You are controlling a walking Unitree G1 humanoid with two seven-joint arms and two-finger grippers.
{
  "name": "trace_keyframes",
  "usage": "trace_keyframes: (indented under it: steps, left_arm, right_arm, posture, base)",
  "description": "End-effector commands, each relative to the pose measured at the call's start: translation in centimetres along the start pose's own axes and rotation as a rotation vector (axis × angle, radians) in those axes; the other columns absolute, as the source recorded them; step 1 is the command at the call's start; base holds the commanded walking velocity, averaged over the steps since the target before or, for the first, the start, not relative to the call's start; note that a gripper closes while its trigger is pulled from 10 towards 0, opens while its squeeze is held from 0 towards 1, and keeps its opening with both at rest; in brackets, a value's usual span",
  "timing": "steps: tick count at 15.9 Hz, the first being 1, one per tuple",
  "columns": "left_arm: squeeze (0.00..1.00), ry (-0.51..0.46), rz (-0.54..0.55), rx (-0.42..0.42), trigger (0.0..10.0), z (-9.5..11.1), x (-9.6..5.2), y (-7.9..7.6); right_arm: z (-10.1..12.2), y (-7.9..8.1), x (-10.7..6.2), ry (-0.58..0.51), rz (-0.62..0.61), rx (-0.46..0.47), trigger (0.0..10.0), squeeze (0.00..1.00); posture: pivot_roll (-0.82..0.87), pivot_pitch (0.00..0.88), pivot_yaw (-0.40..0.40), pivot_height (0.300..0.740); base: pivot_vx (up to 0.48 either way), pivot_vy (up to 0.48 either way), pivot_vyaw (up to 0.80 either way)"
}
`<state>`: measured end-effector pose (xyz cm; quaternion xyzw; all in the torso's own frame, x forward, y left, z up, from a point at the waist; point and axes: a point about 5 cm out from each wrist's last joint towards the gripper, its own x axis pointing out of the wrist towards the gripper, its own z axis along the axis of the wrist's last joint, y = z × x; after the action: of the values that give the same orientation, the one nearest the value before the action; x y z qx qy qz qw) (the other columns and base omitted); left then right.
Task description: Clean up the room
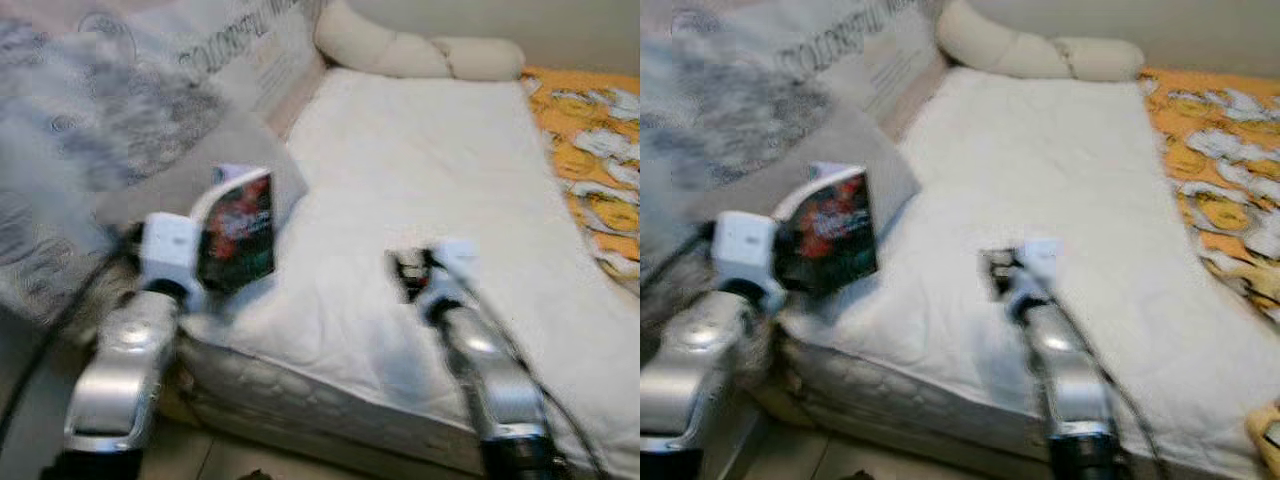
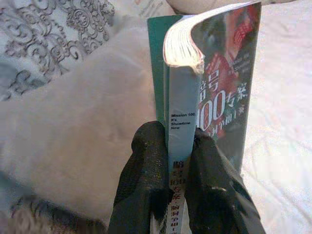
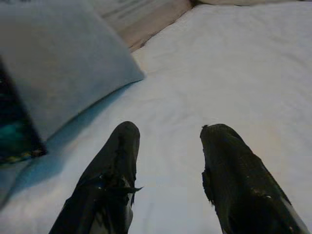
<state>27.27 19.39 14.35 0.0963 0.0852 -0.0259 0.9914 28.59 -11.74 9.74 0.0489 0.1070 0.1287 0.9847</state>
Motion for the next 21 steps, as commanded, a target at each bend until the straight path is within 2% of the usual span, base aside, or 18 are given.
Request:
trace_keyframes:
  steps: [1, 18, 21]
  left_arm:
    - [0.0, -0.067, -0.009, 0.01, 10.0, 1.48, 0.23, -0.41]
    - [0.0, -0.069, -0.064, 0.036, 10.0, 1.84, 0.77, -0.67]
    - [0.0, -0.044, -0.143, -0.011, 10.0, 1.44, 0.75, -1.18]
  right_arm:
    - [0.18, -1.39, -0.26, -0.008, -0.048, -0.017, 10.0, 0.0]
    - [-0.13, -1.8, -0.86, -0.016, -0.088, -0.01, 10.0, 0.0]
    - [0.16, -2.12, -0.68, -0.019, -0.09, -0.016, 10.0, 0.0]
  posture:
    - [0.09, 0.0, 0.021, 0.74]
    - [0.08, 0.0, 0.064, 0.74]
    - [0.07, 0.0, 0.057, 0.74]
  base:
    - [0.315, 0.0, 0.0]
    - [0.309, 0.0, 0.0]
    - [0.0, 0.0, 0.0]
